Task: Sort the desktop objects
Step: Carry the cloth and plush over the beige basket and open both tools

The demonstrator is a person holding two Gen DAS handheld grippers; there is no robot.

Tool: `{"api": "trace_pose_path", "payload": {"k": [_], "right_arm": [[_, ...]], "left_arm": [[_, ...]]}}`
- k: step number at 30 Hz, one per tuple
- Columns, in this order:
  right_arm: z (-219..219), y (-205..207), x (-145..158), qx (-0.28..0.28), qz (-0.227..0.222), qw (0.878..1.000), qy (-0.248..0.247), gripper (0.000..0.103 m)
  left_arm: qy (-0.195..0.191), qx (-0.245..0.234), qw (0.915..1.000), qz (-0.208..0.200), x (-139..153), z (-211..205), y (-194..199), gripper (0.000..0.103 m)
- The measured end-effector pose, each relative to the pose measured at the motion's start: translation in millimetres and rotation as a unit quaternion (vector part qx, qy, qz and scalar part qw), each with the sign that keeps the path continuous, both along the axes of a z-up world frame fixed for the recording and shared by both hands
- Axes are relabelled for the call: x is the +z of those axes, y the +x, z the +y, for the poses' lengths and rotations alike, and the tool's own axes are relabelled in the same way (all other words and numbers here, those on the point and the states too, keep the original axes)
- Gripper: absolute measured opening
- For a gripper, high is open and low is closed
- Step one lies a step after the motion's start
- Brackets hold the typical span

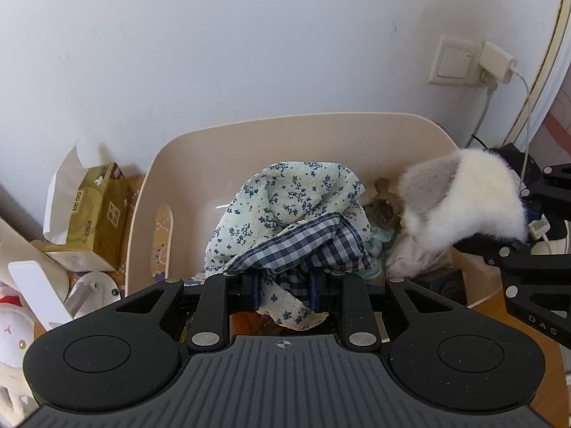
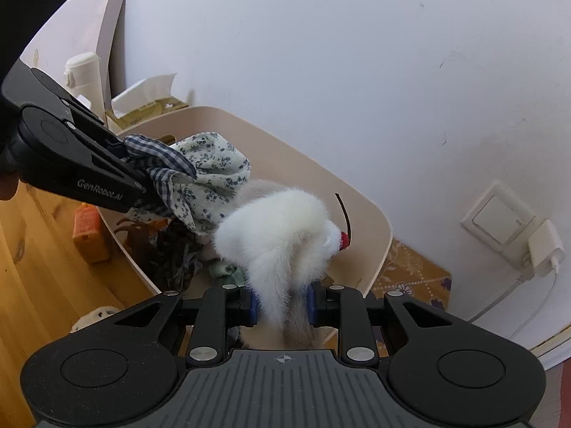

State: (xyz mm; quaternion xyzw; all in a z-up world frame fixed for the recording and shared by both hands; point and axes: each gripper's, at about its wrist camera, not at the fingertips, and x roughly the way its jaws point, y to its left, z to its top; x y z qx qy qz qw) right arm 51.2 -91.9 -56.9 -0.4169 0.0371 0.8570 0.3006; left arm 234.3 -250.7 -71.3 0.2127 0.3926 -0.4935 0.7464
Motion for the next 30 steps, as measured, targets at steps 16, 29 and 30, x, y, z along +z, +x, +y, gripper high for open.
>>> {"api": "trace_pose_path", "payload": {"k": [16, 29, 30], "right_arm": [[-1, -14, -6, 0.000, 0.004, 1.000, -0.025, 0.064], [-29, -1, 18, -0.020, 0.023, 1.000, 0.006, 0.094], [-31, 1, 18, -0.022, 0.023, 0.999, 0.006, 0.094]], "left_arm": [[0.022, 0.011, 0.9997, 0.005, 0, 8, 2, 0.069], [-0.002, 0.039, 0.9992, 0.001, 19, 45, 5, 0.078], [-0.004, 0.039, 0.9992, 0.003, 20, 49, 5, 0.079]]}}
